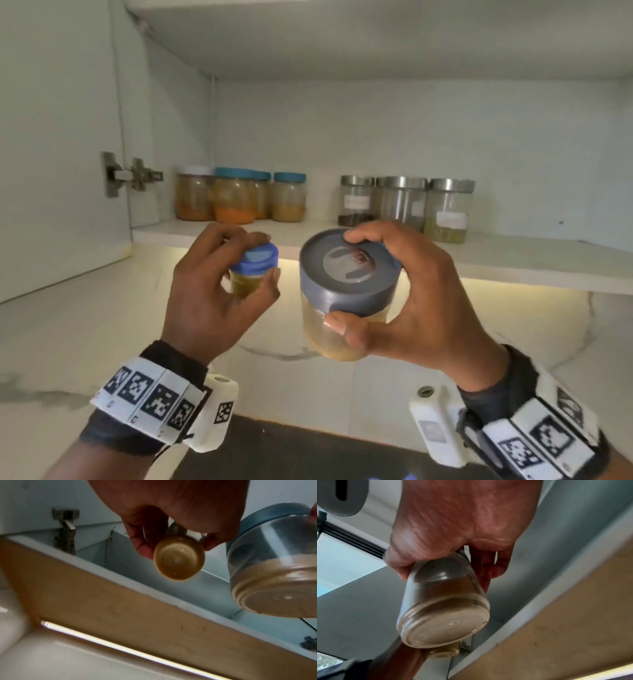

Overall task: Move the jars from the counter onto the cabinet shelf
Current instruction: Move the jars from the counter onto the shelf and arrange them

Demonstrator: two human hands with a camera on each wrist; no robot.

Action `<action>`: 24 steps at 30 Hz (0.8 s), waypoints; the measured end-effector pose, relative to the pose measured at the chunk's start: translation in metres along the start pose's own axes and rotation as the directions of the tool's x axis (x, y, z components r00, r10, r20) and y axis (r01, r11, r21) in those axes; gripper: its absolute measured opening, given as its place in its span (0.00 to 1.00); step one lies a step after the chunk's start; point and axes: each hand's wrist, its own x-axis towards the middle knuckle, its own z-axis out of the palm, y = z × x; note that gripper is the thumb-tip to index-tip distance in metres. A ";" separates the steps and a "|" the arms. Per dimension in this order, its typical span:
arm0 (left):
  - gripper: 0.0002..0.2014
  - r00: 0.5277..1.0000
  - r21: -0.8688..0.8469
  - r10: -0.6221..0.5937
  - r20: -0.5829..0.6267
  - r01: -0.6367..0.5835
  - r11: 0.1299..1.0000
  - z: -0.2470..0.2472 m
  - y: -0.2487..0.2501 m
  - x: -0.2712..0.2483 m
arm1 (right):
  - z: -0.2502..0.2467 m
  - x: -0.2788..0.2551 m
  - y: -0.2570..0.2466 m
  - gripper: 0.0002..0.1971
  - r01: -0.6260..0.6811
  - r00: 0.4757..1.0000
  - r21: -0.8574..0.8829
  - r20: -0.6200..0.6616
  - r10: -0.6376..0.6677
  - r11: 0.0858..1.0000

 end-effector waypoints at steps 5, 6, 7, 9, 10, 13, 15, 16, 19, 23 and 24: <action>0.19 0.992 -0.101 -0.113 -0.059 0.107 0.989 -0.013 -0.026 0.034 | 0.002 0.068 -0.011 0.30 -0.036 0.999 0.026 0.013 0.035 0.999; 0.19 0.989 -0.112 -0.133 -0.066 0.126 0.986 -0.010 -0.032 0.037 | 0.004 0.083 -0.010 0.29 -0.052 0.999 0.010 0.004 0.052 0.999; 0.19 0.986 -0.116 -0.151 -0.072 0.142 0.983 -0.008 -0.038 0.041 | 0.006 0.100 -0.010 0.29 -0.074 0.997 -0.013 -0.012 0.074 0.997; 0.21 0.979 -0.106 -0.185 -0.080 0.177 0.979 0.001 -0.046 0.045 | 0.012 0.133 -0.001 0.30 -0.149 0.989 -0.065 -0.023 0.148 0.987; 0.22 0.977 -0.106 -0.197 -0.081 0.188 0.976 0.003 -0.050 0.047 | 0.018 0.150 0.005 0.30 -0.188 0.982 -0.095 -0.023 0.186 0.978; 0.24 0.977 -0.099 -0.210 -0.040 0.205 0.974 0.006 -0.060 0.054 | 0.036 0.191 0.029 0.28 -0.302 0.951 -0.155 0.014 0.307 0.941; 0.24 0.975 -0.103 -0.222 -0.011 0.219 0.970 0.005 -0.064 0.058 | 0.051 0.211 0.045 0.29 -0.335 0.933 -0.221 0.058 0.355 0.916; 0.24 0.974 -0.105 -0.225 -0.001 0.223 0.969 0.004 -0.066 0.058 | 0.059 0.217 0.053 0.30 -0.338 0.928 -0.257 0.068 0.366 0.905; 0.24 0.971 -0.104 -0.237 0.013 0.237 0.966 0.005 -0.068 0.061 | 0.085 0.233 0.074 0.32 -0.359 0.900 -0.370 0.105 0.422 0.857; 0.23 0.972 -0.099 -0.234 0.009 0.234 0.967 0.007 -0.068 0.063 | 0.116 0.244 0.097 0.38 -0.411 0.785 -0.466 0.257 0.564 0.784; 0.23 0.972 -0.105 -0.235 0.006 0.234 0.967 0.007 -0.068 0.063 | 0.121 0.247 0.100 0.40 -0.412 0.746 -0.486 0.306 0.592 0.771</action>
